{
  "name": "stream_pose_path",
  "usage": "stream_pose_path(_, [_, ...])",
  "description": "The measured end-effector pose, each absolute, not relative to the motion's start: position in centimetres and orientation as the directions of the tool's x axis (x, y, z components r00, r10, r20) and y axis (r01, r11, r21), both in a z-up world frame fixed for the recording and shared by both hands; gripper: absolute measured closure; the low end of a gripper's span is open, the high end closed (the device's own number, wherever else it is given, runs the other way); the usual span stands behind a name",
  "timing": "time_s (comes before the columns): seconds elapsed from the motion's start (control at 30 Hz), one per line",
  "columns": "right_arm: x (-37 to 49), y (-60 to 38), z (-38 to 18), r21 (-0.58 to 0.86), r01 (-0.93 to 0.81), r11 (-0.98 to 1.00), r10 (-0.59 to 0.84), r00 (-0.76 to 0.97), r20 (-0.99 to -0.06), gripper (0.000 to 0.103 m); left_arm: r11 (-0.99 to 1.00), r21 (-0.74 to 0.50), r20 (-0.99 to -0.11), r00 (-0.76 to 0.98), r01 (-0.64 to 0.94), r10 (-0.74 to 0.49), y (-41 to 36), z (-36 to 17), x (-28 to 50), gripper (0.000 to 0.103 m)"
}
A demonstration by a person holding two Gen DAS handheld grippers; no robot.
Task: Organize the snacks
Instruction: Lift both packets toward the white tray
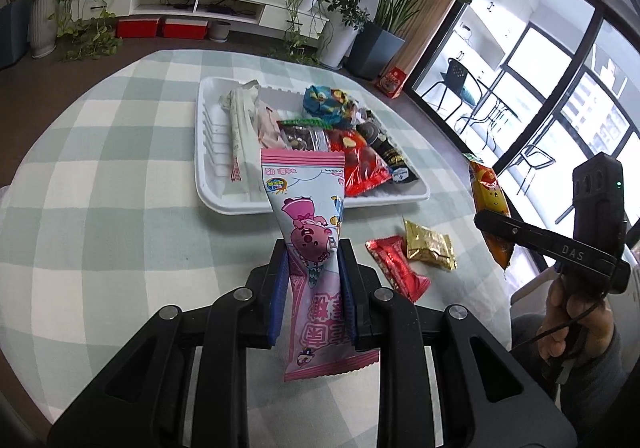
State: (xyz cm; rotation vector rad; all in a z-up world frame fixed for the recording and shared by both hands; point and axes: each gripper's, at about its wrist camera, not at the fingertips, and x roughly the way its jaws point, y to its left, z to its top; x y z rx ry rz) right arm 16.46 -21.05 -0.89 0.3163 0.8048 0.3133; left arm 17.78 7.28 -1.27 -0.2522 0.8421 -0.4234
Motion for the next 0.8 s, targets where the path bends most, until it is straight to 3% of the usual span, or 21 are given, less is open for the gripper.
stream_pose_path(0.4, [23.6,-23.2,4.3,0.328,-0.159,0.931,0.338,0.712,-0.615,0.085,0.904,-0.335,-0.638,0.641,0.268,-0.426,7.2,3.3,25.4,0.082])
stream_pose_path(0.8, [31.5,-21.5,0.4,0.308,-0.159,0.938,0.336,0.634,-0.697,0.085,0.927,-0.259,-0.71,0.597,0.271,-0.373,4.9,1.6,35.1,0.082])
